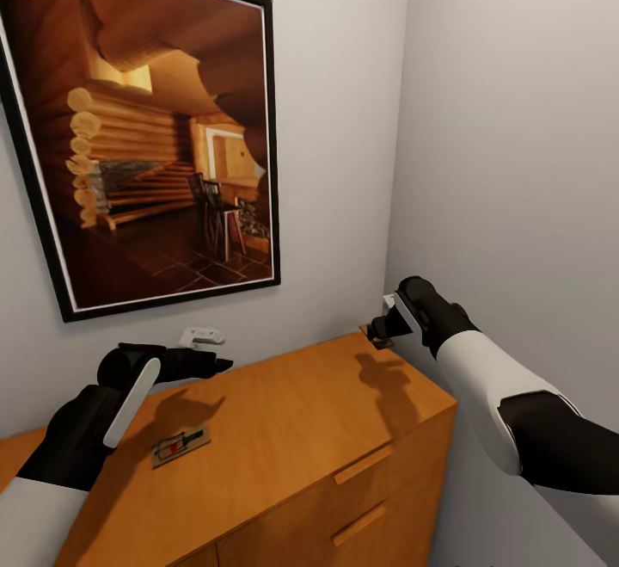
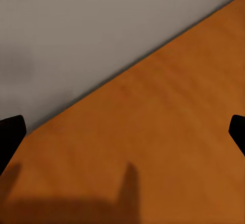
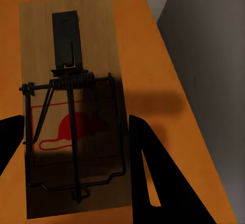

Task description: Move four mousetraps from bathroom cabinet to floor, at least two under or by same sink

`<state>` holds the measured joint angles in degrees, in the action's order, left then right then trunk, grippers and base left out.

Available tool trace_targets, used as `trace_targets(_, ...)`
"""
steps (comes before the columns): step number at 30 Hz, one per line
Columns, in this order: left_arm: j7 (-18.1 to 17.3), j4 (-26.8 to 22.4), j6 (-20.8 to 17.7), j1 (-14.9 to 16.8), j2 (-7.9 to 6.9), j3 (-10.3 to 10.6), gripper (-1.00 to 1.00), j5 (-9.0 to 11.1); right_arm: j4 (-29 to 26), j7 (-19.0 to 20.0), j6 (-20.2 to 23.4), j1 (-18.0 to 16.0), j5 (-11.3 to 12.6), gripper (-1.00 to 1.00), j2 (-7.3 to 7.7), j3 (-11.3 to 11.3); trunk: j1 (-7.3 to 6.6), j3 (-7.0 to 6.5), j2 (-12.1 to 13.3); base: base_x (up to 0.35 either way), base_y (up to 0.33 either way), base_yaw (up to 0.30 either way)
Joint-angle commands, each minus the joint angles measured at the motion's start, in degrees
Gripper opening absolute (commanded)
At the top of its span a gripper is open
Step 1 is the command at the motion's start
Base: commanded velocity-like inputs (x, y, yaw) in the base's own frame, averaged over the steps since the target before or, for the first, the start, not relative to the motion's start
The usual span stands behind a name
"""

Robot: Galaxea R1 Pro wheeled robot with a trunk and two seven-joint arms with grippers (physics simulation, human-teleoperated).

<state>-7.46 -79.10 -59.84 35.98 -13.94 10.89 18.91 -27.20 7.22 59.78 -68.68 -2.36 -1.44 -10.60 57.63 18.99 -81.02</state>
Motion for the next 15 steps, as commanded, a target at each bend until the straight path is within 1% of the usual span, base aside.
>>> trace_targets(1,-0.54,-0.03,-0.16,0.05,-0.04,0.03,1.00,-0.54,-0.05,0.35,0.22,-0.05,-0.13,-1.00,0.03,-0.21,0.00,0.17,-0.05,0.000,0.000,0.000)
trace_targets(15,-0.31,0.61,-0.16,0.05,-0.04,0.02,1.00,-0.62,-0.04,0.25,0.22,-0.05,-0.15,-1.00,0.03,-0.21,0.00,1.44,-0.05,0.000,0.000,0.000)
